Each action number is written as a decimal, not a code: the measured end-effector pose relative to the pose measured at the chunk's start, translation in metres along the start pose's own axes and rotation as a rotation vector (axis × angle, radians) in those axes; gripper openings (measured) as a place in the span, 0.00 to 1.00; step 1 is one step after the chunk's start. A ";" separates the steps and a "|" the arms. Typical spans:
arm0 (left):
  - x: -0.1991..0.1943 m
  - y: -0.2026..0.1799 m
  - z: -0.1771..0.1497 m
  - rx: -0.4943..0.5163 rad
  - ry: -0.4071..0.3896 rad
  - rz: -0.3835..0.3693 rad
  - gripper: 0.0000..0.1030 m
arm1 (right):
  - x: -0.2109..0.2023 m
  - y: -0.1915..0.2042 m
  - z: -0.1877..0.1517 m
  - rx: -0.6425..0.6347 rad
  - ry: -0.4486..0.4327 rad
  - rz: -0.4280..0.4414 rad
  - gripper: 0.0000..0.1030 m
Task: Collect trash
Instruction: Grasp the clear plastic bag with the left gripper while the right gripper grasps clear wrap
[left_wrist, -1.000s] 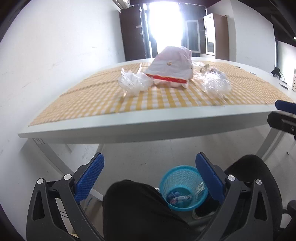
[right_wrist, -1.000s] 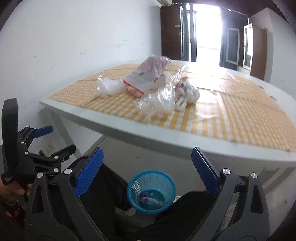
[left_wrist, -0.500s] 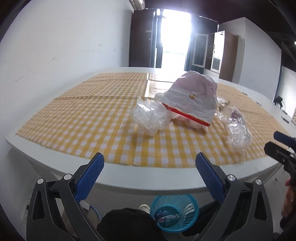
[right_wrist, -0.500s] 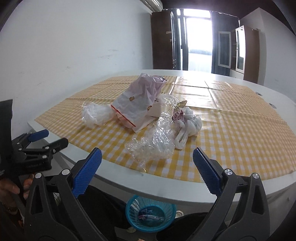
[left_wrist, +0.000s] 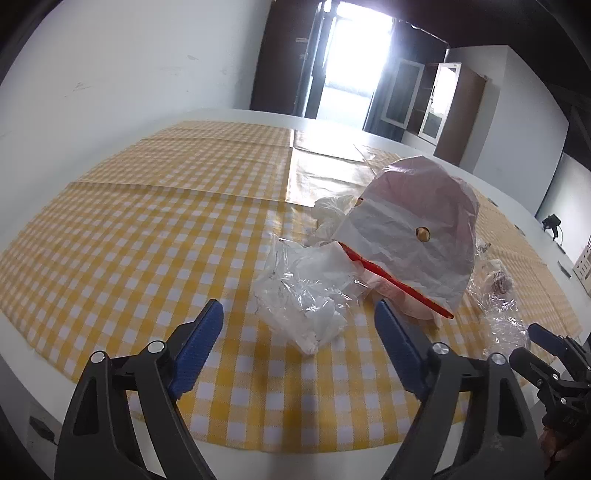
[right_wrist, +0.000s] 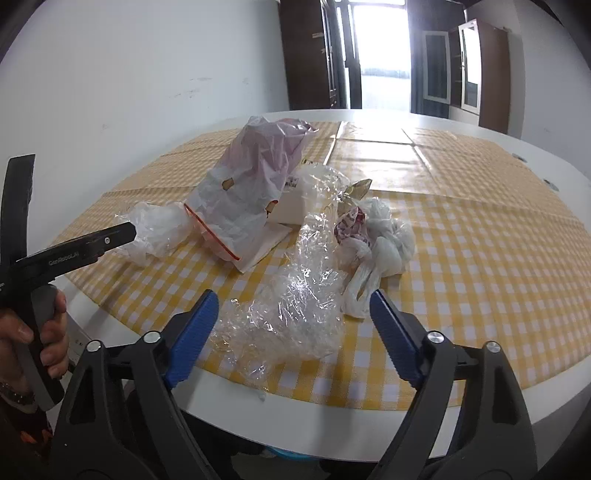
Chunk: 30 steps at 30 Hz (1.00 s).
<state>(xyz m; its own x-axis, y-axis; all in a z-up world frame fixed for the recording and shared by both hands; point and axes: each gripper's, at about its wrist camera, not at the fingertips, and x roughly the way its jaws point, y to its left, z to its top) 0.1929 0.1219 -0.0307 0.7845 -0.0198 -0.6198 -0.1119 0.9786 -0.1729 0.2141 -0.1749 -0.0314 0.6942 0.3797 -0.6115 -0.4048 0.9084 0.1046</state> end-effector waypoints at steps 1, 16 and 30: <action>0.004 -0.002 0.001 0.010 0.005 0.002 0.76 | 0.002 0.000 -0.001 0.004 0.006 0.006 0.66; -0.004 -0.009 -0.013 0.032 -0.015 0.020 0.34 | -0.013 0.007 -0.015 -0.035 -0.058 0.048 0.41; -0.069 -0.032 -0.026 0.078 -0.117 0.087 0.31 | -0.063 -0.002 -0.024 -0.034 -0.169 0.045 0.39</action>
<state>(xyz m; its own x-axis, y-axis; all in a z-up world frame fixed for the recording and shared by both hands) 0.1262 0.0870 -0.0027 0.8400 0.0855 -0.5359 -0.1385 0.9886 -0.0594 0.1572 -0.2050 -0.0119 0.7641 0.4461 -0.4661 -0.4551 0.8847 0.1007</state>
